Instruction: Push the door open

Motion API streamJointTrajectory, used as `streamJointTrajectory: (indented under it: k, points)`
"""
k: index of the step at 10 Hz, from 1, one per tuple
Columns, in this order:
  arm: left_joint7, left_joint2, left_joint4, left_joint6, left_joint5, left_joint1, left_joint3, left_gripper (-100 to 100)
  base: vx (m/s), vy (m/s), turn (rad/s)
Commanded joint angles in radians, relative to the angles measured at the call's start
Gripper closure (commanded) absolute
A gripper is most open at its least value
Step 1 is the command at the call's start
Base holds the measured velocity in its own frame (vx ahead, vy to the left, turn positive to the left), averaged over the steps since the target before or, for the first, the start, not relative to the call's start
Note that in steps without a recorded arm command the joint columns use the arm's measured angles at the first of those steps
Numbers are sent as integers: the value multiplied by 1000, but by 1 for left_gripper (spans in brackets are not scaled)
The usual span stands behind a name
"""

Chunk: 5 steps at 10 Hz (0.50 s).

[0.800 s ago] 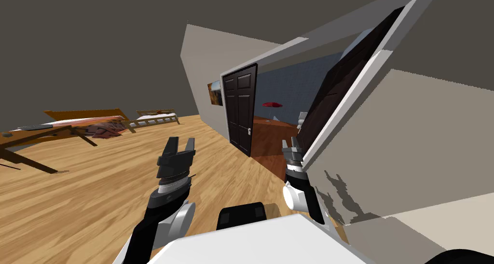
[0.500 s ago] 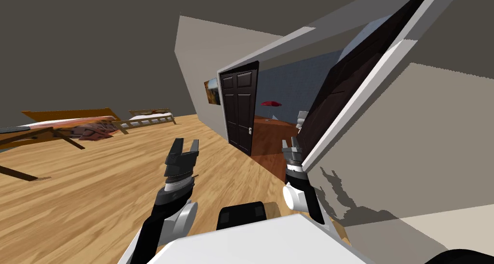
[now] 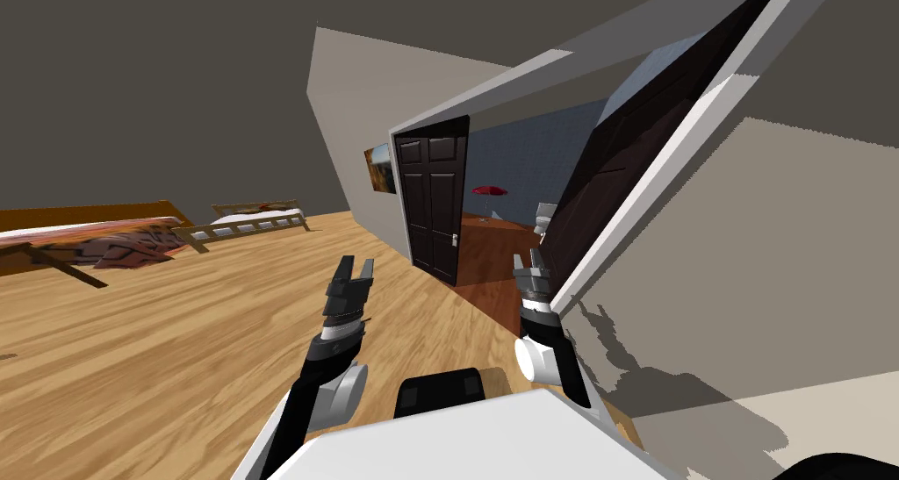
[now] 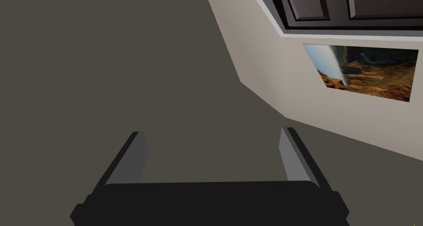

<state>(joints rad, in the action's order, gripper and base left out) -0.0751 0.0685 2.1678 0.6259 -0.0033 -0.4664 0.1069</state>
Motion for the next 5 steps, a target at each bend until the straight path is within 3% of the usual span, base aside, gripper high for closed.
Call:
streamJointTrajectory:
  k: [1, 5]
  points:
    - [4, 4, -28, 6, -1, 2, 7, -100, 121, 0, -59]
    - [11, 11, -102, 13, -3, 22, 23, -100, 104, 1, -59]
